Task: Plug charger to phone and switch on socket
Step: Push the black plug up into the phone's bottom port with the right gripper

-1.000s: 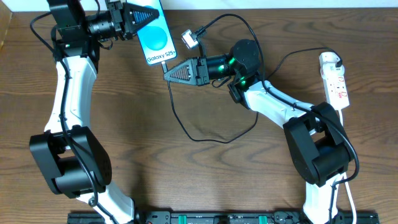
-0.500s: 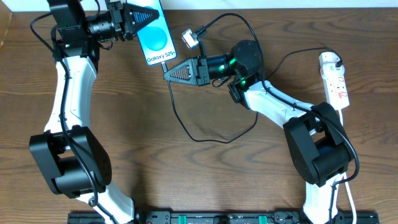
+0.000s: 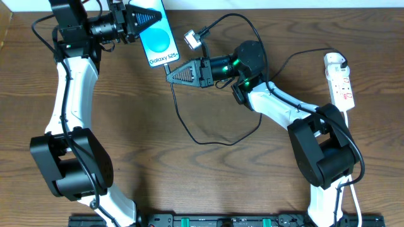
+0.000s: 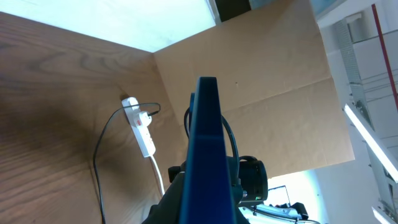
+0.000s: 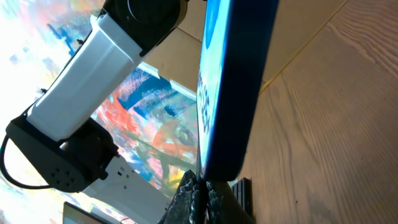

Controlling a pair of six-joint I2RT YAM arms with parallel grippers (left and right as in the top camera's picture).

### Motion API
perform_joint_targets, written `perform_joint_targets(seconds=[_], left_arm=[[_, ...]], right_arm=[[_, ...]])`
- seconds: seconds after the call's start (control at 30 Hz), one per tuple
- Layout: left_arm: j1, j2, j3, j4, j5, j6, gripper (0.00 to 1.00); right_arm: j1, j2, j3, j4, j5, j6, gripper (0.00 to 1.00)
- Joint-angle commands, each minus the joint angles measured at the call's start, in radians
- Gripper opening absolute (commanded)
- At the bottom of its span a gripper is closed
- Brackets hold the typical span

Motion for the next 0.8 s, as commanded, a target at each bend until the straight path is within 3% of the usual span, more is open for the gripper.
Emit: perform_joint_targets(seconds=[0.0, 0.77], left_arm=[[-0.021, -0.022, -0.003, -0.002, 0.062, 0.002, 0.07], [-0.029, -0.022, -0.003, -0.002, 0.062, 0.013, 0.08]], right_arm=[[-0.016, -0.002, 0.008, 0.004, 0.092, -0.019, 0.01], [-0.032, -0.002, 0.008, -0.002, 0.119, 0.011, 0.01]])
